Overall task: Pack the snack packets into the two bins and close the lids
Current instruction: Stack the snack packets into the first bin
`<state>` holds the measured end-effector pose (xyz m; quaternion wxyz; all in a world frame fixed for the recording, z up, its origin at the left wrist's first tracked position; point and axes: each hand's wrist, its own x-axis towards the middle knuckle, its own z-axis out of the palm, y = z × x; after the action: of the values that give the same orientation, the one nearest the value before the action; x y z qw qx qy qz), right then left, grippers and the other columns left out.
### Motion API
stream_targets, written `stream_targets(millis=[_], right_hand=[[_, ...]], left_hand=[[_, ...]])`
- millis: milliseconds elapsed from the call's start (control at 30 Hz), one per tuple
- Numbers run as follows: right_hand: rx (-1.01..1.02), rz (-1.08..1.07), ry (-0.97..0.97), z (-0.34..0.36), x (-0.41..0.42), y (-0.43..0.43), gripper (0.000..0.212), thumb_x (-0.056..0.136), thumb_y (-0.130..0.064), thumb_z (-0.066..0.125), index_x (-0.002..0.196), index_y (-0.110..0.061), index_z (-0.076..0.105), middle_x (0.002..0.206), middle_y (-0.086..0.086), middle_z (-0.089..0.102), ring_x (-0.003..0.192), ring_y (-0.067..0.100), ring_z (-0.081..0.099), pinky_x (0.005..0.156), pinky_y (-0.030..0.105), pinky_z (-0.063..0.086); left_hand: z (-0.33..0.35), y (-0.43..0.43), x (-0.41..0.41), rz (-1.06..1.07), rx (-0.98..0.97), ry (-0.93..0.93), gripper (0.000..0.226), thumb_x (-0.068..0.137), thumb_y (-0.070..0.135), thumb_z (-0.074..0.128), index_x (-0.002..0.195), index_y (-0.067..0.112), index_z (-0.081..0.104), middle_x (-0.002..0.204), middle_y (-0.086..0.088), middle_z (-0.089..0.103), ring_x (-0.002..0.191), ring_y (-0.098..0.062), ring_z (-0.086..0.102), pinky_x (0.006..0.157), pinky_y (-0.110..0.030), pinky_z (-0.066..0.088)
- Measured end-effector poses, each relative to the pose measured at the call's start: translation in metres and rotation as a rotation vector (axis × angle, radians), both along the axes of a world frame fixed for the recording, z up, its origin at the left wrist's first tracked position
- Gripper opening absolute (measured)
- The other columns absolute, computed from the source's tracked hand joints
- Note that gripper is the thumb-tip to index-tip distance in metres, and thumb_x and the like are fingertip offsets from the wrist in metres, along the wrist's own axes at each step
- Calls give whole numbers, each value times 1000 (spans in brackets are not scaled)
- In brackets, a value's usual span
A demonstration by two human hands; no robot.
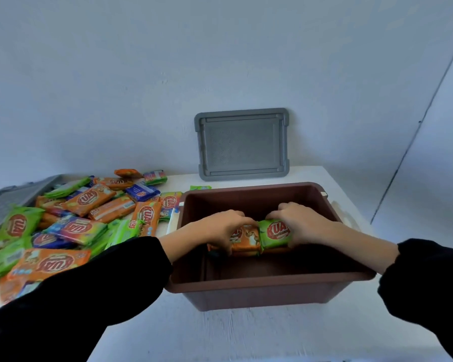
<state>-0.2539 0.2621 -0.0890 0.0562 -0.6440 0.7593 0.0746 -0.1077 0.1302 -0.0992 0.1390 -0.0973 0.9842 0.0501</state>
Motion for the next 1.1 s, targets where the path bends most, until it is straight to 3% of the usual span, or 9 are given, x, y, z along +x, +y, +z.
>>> stream_targets(millis=[167,467,633,800,867,933,1100], right_hand=[[-17,19,27,-5,3,2,60,78,-21,69,133,-18,46,122,8,42,113,24,44,86,32,43],[-21,25,-49,0,-2,-1,56,83,-26,64,136,-24,45,124,5,51,114,20,51,84,26,42],[-244,45,-241,44,8,-15,50,81,-31,68,128,-28,53,115,-3,61,97,9,57,82,23,46],[-430,185,-332,92,34,-64,50,82,-26,67,129,-23,52,118,1,60,103,14,58,84,22,41],[-467,243,-333,100,46,-92,50,83,-24,67,130,-21,52,119,5,59,105,15,57,84,23,40],[-475,299,-343,101,61,-122,51,83,-23,67,131,-20,51,121,9,57,107,19,56,88,26,41],[-420,425,-357,82,103,-196,55,84,-21,65,135,-19,46,125,13,52,114,26,51,90,32,39]], left_hand=[[-3,1,1,-34,-125,-11,87,69,20,78,143,24,31,135,-6,34,122,-22,35,91,-37,45],[5,-3,2,9,-9,-4,80,70,28,79,138,23,39,128,-7,43,116,-22,44,93,-33,40],[53,-20,28,198,263,428,39,81,23,69,118,12,60,105,-7,66,89,-17,66,78,-18,51],[98,-55,77,393,213,706,23,83,15,67,106,12,66,86,1,67,74,-5,63,70,-4,47],[106,-72,100,499,162,736,24,83,17,66,107,13,66,91,-2,68,77,-8,64,75,-8,49],[106,-89,121,629,118,735,26,84,21,66,110,14,64,99,-6,69,84,-13,65,82,-21,50],[79,-116,165,932,98,645,35,85,25,64,118,12,58,111,-10,65,102,-22,61,83,-28,46]])
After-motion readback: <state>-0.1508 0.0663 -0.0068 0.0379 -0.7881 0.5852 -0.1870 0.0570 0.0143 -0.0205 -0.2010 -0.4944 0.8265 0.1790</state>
